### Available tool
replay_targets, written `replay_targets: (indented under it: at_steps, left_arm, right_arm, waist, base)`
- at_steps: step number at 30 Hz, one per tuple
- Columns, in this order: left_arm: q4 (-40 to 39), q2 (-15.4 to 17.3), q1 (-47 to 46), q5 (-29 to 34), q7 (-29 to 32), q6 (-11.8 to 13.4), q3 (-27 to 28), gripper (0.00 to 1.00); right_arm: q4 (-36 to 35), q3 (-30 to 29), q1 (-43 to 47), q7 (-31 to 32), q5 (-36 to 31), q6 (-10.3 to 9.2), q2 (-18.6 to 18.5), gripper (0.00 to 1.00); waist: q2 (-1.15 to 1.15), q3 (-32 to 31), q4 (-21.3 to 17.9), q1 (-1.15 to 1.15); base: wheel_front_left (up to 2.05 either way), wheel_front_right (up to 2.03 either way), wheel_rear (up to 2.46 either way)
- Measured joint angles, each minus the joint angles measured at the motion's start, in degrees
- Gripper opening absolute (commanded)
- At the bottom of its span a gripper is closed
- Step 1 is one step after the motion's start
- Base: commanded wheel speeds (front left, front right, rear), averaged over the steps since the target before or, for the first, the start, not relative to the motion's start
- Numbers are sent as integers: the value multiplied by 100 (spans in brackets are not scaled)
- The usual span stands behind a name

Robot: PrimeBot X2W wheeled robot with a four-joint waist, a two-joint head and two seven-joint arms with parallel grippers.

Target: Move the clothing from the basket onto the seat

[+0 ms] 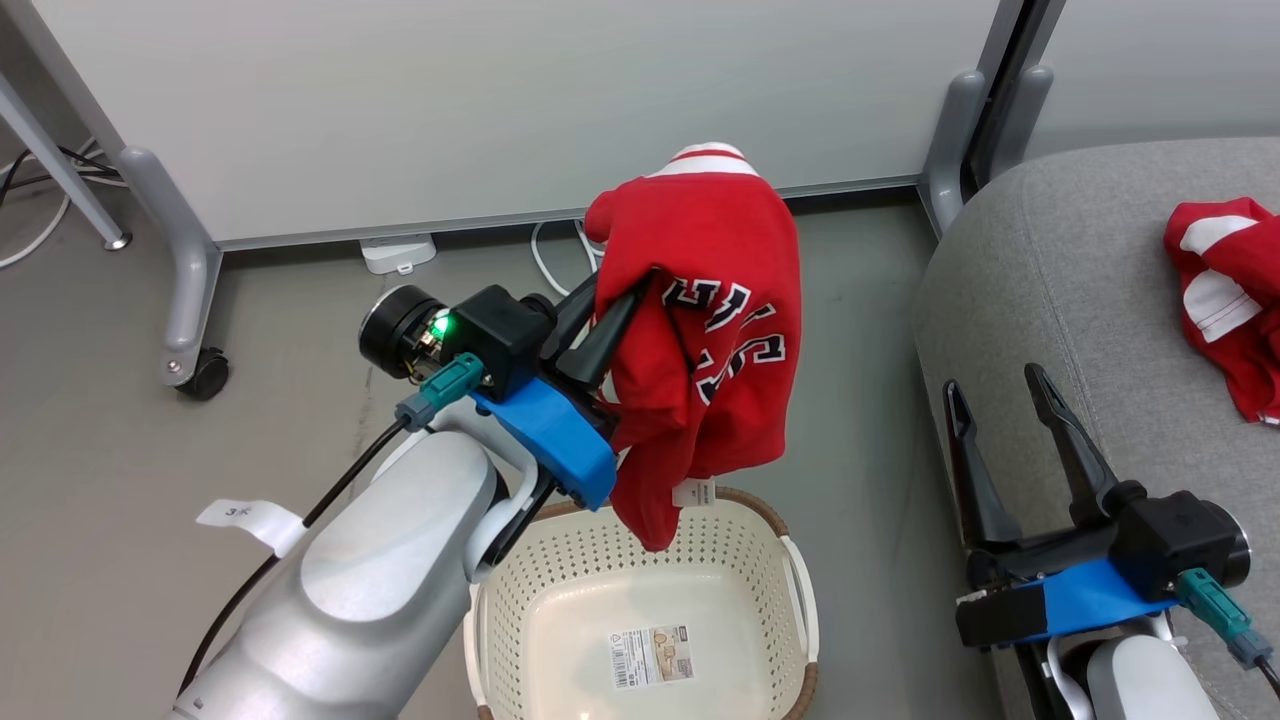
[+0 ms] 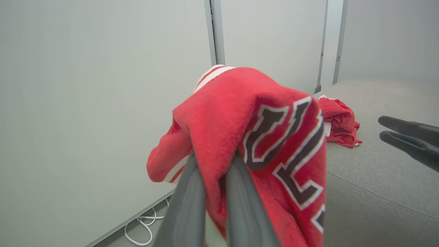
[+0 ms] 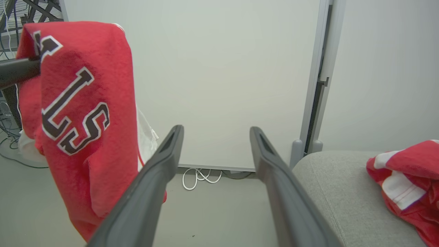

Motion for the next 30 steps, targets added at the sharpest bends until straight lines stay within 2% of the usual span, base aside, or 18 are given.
replay_targets:
  at_steps: [5, 9, 14, 21, 30]
  left_arm:
    - [-233, 30, 0, 2, 57, 37, -49, 0]
    - [-358, 59, 2, 14, 100, 81, -87, 0]
    - [-417, 71, 7, 18, 111, 122, -133, 0]
    - [-476, 14, 10, 26, 109, 120, -268, 0]
    - [-537, -130, 31, 78, 98, 111, -474, 0]
  right_arm:
    - [-5, 47, 24, 0, 7, 0, 4, 100]
    - [-68, 343, -42, 0, 66, 0, -108, 100]
    - [-85, 945, -376, 0, 269, 0, -503, 100]
    - [560, 2023, -1033, -1, 738, 1, -1196, 100]
    - [1421, 3287, -1918, 0, 1426, 1, -1627, 100]
  waist:
    - [0, -8, 10, 0]
    - [0, -6, 18, 1]
    - [0, -4, 41, 0]
    - [0, -58, 166, 1]
    - [0, -114, 334, 1]
  base:
    - [0, 0, 0]
    - [0, 0, 0]
    - [0, 0, 0]
    - [0, 0, 0]
    - [0, 0, 0]
